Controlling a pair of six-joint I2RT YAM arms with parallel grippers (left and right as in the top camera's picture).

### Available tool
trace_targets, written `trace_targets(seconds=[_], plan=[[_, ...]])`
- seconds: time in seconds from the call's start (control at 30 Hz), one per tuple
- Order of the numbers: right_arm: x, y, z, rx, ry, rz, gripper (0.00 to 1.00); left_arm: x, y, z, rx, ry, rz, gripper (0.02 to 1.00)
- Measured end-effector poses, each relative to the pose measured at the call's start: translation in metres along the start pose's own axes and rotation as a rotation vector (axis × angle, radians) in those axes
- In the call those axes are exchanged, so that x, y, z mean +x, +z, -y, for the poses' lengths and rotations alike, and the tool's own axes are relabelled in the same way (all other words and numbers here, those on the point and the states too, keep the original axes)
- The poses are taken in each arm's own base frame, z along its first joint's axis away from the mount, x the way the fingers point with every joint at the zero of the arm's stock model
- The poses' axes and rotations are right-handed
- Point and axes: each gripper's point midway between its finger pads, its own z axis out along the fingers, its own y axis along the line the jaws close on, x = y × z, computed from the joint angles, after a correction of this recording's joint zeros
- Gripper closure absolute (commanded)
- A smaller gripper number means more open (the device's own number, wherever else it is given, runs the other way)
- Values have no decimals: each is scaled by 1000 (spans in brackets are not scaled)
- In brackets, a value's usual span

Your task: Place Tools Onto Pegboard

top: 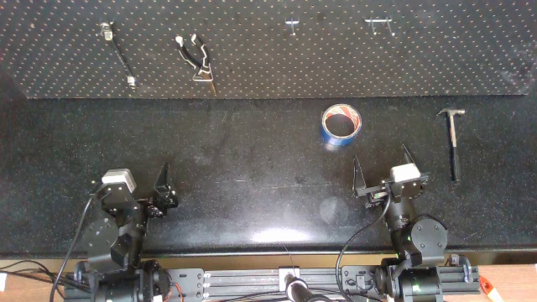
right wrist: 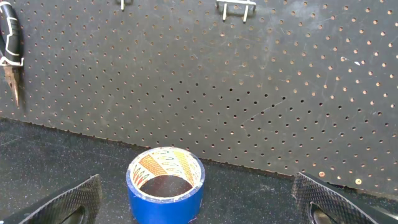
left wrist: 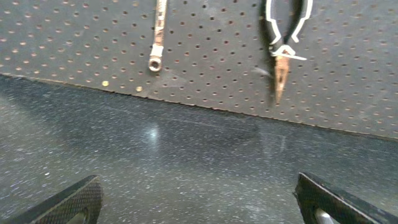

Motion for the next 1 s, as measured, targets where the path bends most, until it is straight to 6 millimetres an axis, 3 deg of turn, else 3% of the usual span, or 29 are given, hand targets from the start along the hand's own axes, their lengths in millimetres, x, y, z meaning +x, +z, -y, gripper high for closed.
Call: trace_targets(seconds=[0.27,0.3,0.33,0.37,0.63,0.8,1.0], plan=[[0,0,0,0,0,0,3,-2,0,-3,-18,303,6,23],[0,0,0,0,0,0,3,-7,1,-4,-26,320,30,23],[0,0,0,0,0,0,1,-29,3,-4,-51,349,146,20],[0,0,0,0,0,0,3,-37,4,-6,-71,364,201,23],[0,0,0,0,0,0,3,-27,10,10,-18,390,204,23],[0,0,0,0,0,0,3,-29,9,-1,-82,378,205,23],[0,0,0,0,0,0,1,-33,7,-15,-156,241,223,23]])
